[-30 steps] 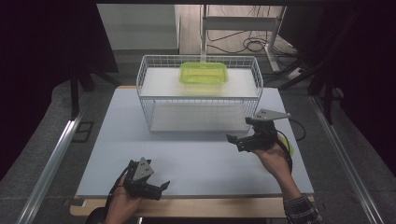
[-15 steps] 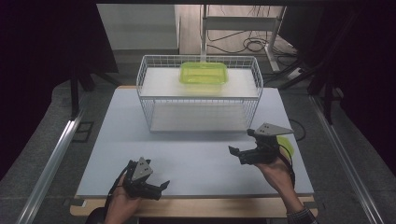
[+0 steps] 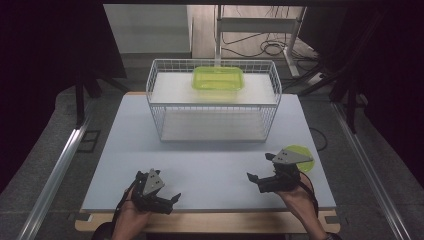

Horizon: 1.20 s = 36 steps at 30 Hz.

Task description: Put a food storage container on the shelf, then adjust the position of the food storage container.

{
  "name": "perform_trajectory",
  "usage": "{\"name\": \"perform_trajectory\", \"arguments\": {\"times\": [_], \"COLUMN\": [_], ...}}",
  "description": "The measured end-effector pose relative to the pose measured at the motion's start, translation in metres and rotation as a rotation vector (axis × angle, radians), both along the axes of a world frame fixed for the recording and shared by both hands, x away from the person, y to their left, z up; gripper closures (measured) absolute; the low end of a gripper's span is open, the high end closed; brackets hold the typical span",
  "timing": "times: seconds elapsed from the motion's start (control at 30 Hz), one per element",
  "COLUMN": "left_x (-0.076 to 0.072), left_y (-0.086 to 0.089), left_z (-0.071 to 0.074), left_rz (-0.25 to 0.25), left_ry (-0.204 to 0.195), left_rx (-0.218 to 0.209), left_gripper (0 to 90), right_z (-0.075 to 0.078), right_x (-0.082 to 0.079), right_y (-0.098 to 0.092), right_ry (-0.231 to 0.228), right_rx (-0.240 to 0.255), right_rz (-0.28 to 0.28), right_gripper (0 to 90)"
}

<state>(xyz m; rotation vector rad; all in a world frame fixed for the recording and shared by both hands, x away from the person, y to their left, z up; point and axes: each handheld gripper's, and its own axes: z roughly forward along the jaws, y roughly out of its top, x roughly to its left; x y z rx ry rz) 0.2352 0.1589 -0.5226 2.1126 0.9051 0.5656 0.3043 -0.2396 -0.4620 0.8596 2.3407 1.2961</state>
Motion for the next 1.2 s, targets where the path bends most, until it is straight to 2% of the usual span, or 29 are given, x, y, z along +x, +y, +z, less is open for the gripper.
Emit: {"name": "perform_trajectory", "arguments": {"times": [0.17, 0.4, 0.47, 0.53, 0.57, 0.6, 0.7, 0.77, 0.87, 0.9, 0.93, 1.0, 1.1, 1.2], "left_x": [0.0, 0.0, 0.0, 0.0, 0.0, 0.0, 0.0, 0.0, 0.0, 0.0, 0.0, 0.0, 0.0, 0.0], "left_y": [0.0, -0.001, -0.001, -0.001, -0.001, -0.001, -0.001, -0.002, -0.001, -0.001, -0.001, -0.001, -0.002, -0.002], "left_z": [0.0, -0.002, -0.001, -0.001, -0.001, -0.001, -0.001, -0.001, -0.001, -0.001, -0.001, -0.001, -0.002, -0.002], "left_rz": [-0.004, -0.011, -0.013, -0.01, -0.009, -0.008, -0.009, -0.009, -0.01, -0.01, -0.009, -0.008, -0.007, -0.006], "left_ry": [0.004, 0.018, 0.014, 0.008, 0.008, 0.008, 0.006, 0.009, 0.009, 0.009, 0.008, 0.007, 0.011, 0.014], "left_rx": [0.001, 0.005, 0.011, 0.006, 0.005, 0.004, 0.012, 0.011, 0.016, 0.015, 0.015, 0.015, 0.015, 0.014], "left_gripper": [0.0, 0.0, 0.0, 0.0, 0.0, 0.0, 0.0, 0.0, 0.0, 0.0, 0.0, 0.0, 0.0, 0.0], "right_z": [-0.012, -0.017, -0.017, -0.014, -0.009, -0.009, 0.001, 0.005, 0.007, 0.009, 0.009, 0.01, 0.012, 0.012], "right_x": [-0.002, 0.0, 0.003, 0.004, 0.004, 0.004, 0.006, 0.01, 0.015, 0.018, 0.018, 0.021, 0.025, 0.029], "right_y": [-0.002, -0.001, -0.002, -0.006, -0.011, -0.011, -0.026, -0.038, -0.057, -0.069, -0.069, -0.081, -0.095, -0.108], "right_ry": [0.034, 0.066, 0.084, 0.07, 0.059, 0.059, 0.028, 0.041, 0.043, 0.045, 0.045, 0.044, 0.046, 0.045], "right_rx": [-0.027, -0.019, -0.029, -0.027, -0.018, -0.018, -0.022, -0.012, -0.025, -0.025, -0.025, -0.031, -0.031, -0.042], "right_rz": [0.003, -0.052, -0.076, -0.086, -0.099, -0.099, -0.149, -0.165, -0.222, -0.274, -0.274, -0.312, -0.352, -0.386], "right_gripper": [4.5, 5.2, 6.9, 15.3, 24.7, 24.7, 39.0, 47.5, 58.5, 65.6, 65.6, 75.7, 86.1, 88.9]}}
